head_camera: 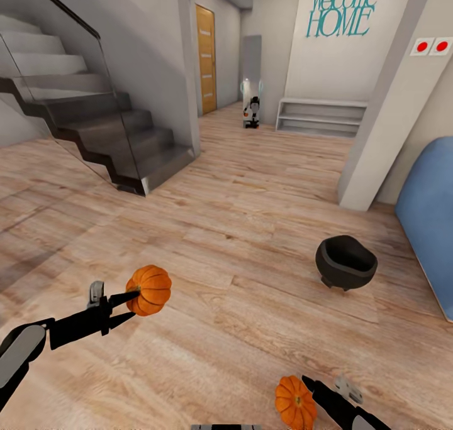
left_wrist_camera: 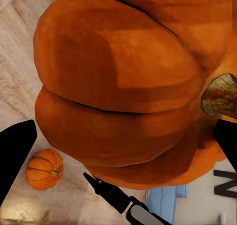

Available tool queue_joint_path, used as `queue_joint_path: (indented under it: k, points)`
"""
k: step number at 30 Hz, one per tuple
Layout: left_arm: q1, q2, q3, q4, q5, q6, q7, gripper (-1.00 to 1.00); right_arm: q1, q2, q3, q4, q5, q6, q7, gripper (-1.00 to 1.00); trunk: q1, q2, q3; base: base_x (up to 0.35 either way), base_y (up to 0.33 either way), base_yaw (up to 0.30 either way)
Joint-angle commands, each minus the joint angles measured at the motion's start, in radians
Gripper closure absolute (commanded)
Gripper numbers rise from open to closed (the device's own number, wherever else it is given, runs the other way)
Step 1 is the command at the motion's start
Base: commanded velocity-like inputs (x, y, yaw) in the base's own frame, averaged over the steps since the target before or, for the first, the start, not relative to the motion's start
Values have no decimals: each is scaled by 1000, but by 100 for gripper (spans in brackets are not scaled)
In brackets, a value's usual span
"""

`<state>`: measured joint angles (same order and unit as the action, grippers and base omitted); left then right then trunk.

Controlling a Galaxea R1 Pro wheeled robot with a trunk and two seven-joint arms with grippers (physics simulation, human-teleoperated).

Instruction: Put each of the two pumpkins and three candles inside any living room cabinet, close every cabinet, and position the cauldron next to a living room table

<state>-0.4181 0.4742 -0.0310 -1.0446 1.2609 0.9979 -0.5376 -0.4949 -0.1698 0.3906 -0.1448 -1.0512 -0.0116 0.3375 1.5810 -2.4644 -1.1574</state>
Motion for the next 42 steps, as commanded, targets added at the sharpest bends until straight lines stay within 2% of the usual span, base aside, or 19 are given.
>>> queue_joint_path:
  k: [1,5,15,37,42]
  points:
    - [0,1,-1,0,2,2,-6,100,-1,0,8,1,-10,-1,3,-100,4,-8,-4,0,0,0]
    - [1,1,-1,0,2,2,-7,100,-1,0,8,1,-10,-1,4,-100,19,-36,-17,0,0,0]
    - [1,1,-1,1,2,2,-8,100,-1,-5,5,4,-14,1,46,-100,24,-38,-55,0,0,0]
    - [1,1,-1,1,2,2,-8,100,-1,-8,4,5,-16,1,60,-100,33,-43,-140,0,0,0]
    - [1,1,-1,1,2,2,-8,100,-1,-9,4,4,-16,1,120,-100,36,-44,-160,0,0,0]
